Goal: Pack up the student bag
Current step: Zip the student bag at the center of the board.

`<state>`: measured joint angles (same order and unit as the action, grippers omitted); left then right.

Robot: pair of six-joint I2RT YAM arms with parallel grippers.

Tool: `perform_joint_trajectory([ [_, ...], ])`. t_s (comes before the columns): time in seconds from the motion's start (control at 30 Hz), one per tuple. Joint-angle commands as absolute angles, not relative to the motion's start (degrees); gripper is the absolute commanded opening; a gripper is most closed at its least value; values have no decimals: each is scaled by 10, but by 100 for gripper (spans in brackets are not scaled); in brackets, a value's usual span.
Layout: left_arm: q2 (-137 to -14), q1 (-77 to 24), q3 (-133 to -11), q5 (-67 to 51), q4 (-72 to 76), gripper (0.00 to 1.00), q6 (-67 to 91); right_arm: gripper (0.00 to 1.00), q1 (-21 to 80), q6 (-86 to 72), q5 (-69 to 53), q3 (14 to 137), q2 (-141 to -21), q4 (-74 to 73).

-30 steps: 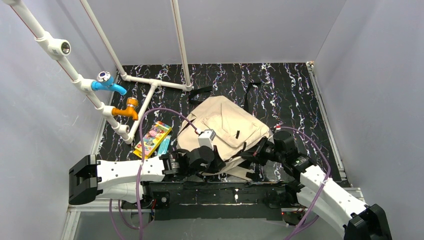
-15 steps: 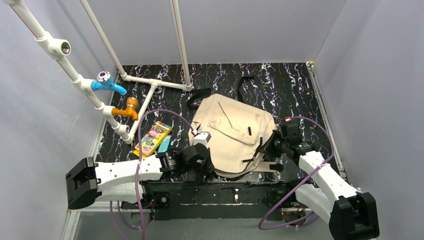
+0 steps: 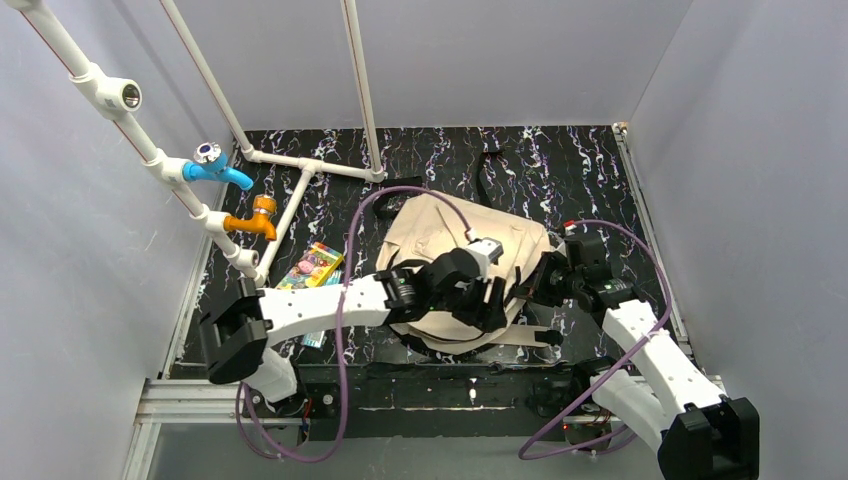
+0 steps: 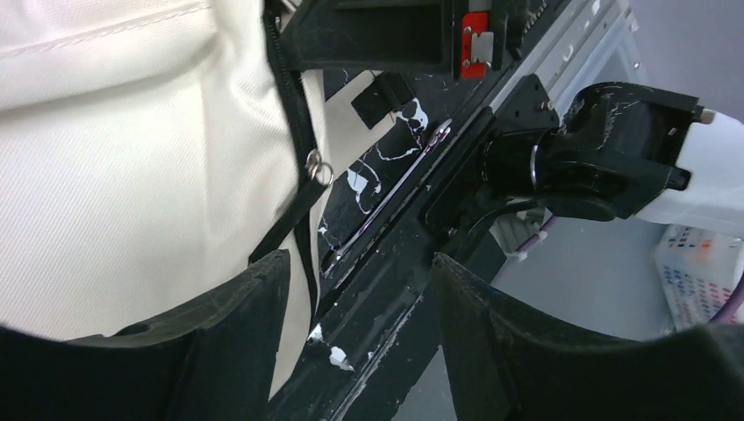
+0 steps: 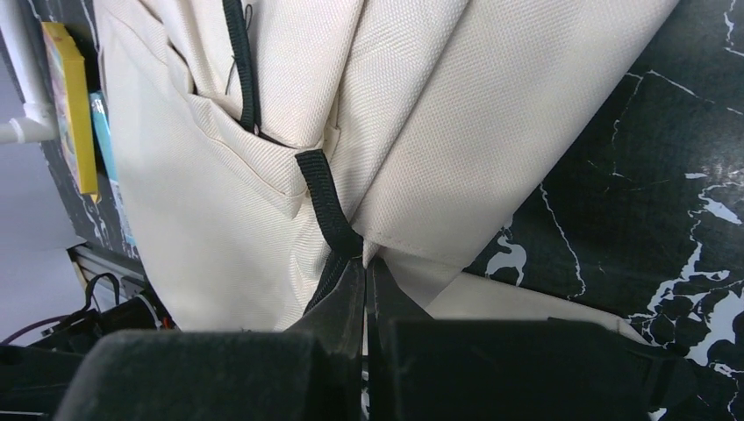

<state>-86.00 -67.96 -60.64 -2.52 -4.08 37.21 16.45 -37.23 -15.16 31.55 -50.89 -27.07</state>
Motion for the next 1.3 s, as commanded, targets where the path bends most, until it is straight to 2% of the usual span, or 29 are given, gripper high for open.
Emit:
perform_joint_trajectory([
  [0.0, -925, -667, -680, -82, -106, 59, 317, 1, 163, -361, -187, 356, -494, -261],
  [0.2, -967, -655, -717, -83, -138, 59, 279, 1, 163, -356, -200, 346, -495, -251],
  [0.37, -992, -643, -733, -128, -156, 45, 268, 1, 163, -357, -205, 345, -499, -241],
  [0.43, -989, -643, -724, -132, -151, 43, 270, 1, 163, -355, -205, 346, -501, -241],
  [0.57, -981, -642, -716, -136, -148, 18, 279, 1, 163, -354, -204, 344, -504, -240],
  [0.73, -960, -641, -702, -137, -151, 0, 285, 1, 163, -337, -154, 358, -516, -261],
  [0.9, -938, -639, -685, -100, -179, 0, 309, 1, 154, -328, -103, 377, -545, -277],
  [1.0, -932, -639, -674, -118, -178, 0, 322, 1, 145, -330, -88, 375, -569, -268],
  [1.27, -889, -639, -589, -162, -80, 0, 366, 1, 139, -301, -88, 374, -599, -234],
])
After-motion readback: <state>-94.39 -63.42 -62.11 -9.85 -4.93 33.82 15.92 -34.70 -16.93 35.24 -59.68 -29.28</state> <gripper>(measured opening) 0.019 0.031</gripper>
